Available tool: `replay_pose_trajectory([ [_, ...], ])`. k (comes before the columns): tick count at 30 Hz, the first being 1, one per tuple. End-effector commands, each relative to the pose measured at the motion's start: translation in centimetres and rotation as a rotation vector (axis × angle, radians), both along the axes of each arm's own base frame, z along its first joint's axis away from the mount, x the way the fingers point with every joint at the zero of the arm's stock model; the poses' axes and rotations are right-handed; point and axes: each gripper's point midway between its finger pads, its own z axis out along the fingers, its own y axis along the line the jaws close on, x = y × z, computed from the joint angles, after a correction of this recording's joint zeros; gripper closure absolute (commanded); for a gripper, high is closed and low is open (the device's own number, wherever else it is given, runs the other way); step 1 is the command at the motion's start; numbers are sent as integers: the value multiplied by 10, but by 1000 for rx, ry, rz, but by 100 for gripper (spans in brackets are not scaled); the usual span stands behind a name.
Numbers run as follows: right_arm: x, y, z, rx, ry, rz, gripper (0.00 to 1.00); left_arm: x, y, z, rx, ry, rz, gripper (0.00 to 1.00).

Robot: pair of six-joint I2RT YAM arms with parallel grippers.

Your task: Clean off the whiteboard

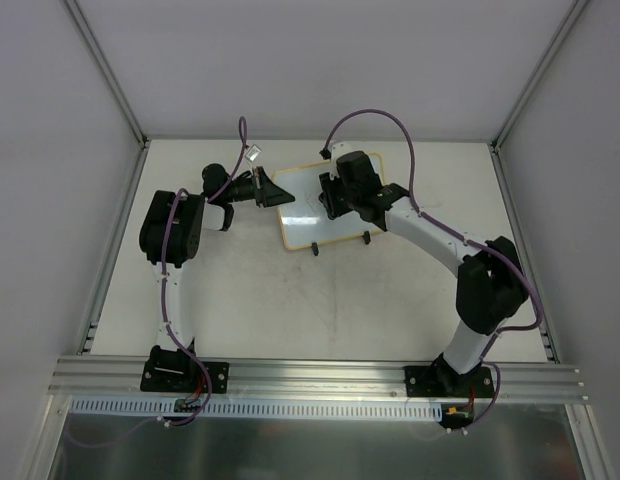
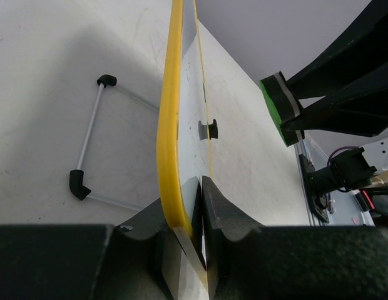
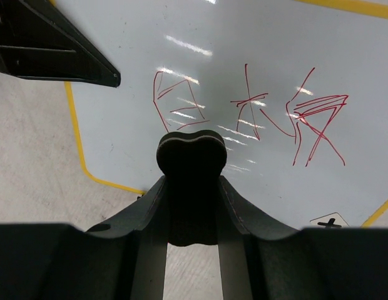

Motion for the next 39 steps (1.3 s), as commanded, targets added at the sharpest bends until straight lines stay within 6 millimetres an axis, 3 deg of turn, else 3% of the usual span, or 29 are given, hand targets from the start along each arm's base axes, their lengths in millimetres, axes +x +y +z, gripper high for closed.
replay_pose_trajectory([
  [1,17,8,21,30,-73,7,75,2,4,23,-22,-239,-24,85],
  [4,20,13,22,34,-86,19,75,1,3,24,-22,-239,-30,92],
  [5,22,15,21,34,-92,21,75,1,2,23,-21,-230,-36,100],
  [12,34,24,15,9,-107,37,80,2,-1,22,-22,-221,-52,100],
  [18,41,35,19,0,-133,51,100,2,-1,22,-22,-224,-51,100],
  [33,54,51,22,-30,-216,69,100,2,0,23,-24,-227,-53,100],
  [39,62,57,15,-100,-247,50,100,1,0,23,-25,-227,-54,100],
])
